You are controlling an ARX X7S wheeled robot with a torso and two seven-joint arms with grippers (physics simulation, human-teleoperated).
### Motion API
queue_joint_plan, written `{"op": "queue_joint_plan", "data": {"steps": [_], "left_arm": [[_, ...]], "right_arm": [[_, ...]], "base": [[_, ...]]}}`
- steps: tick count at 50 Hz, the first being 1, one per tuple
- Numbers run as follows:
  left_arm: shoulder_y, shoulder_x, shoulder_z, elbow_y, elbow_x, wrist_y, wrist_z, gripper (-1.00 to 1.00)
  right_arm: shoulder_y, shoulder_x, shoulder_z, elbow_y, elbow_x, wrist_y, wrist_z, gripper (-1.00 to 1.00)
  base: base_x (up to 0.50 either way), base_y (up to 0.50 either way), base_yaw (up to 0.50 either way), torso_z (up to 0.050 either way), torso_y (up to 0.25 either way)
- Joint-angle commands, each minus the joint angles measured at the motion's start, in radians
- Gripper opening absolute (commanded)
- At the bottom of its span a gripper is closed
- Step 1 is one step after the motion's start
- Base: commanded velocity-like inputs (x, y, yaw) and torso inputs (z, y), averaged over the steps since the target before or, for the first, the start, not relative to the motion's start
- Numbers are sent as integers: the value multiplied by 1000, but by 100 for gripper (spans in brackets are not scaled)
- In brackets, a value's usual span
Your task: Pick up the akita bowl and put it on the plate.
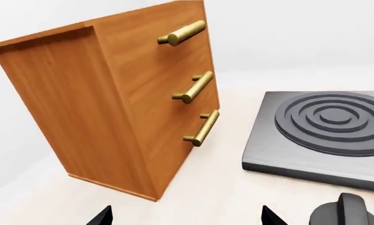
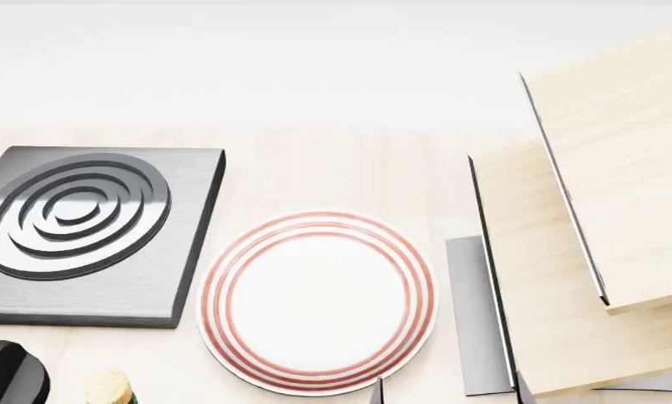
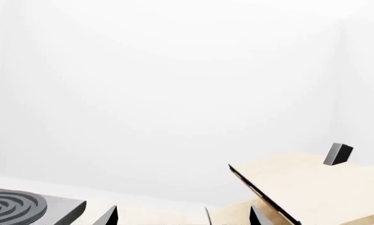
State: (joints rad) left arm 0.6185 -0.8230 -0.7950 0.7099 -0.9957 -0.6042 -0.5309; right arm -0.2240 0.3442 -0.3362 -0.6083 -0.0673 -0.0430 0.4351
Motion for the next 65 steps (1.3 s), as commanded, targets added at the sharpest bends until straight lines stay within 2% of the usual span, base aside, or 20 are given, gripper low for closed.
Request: {"op": "queue_joint_plan", "data": {"steps": [1,12,33,45,53,65], "left_arm": [[-35,-10,30,-56,-28,-14,24,100],[-55,2,40,-79,-38,-13,34,100],[-129,-18,208,-152,-18,-38,59,100],[-145,-17,252,-180,-8,-44,75,100],[-152,-17,269,-201,-11,-54,82,100],[-85,-14,217,-178,-15,-65,101,100]], "right_arm": [[5,2,-9,9,-1,3,2,100],[10,3,-15,20,-1,1,6,100],[17,8,-20,27,3,3,13,100],[17,11,-23,26,6,2,17,100],[19,13,-25,29,7,2,19,100],[22,15,-26,29,9,5,23,100]], "base": [[0,0,0,0,0],[0,0,0,0,0],[0,0,0,0,0],[0,0,0,0,0],[0,0,0,0,0],[0,0,0,0,0]]}}
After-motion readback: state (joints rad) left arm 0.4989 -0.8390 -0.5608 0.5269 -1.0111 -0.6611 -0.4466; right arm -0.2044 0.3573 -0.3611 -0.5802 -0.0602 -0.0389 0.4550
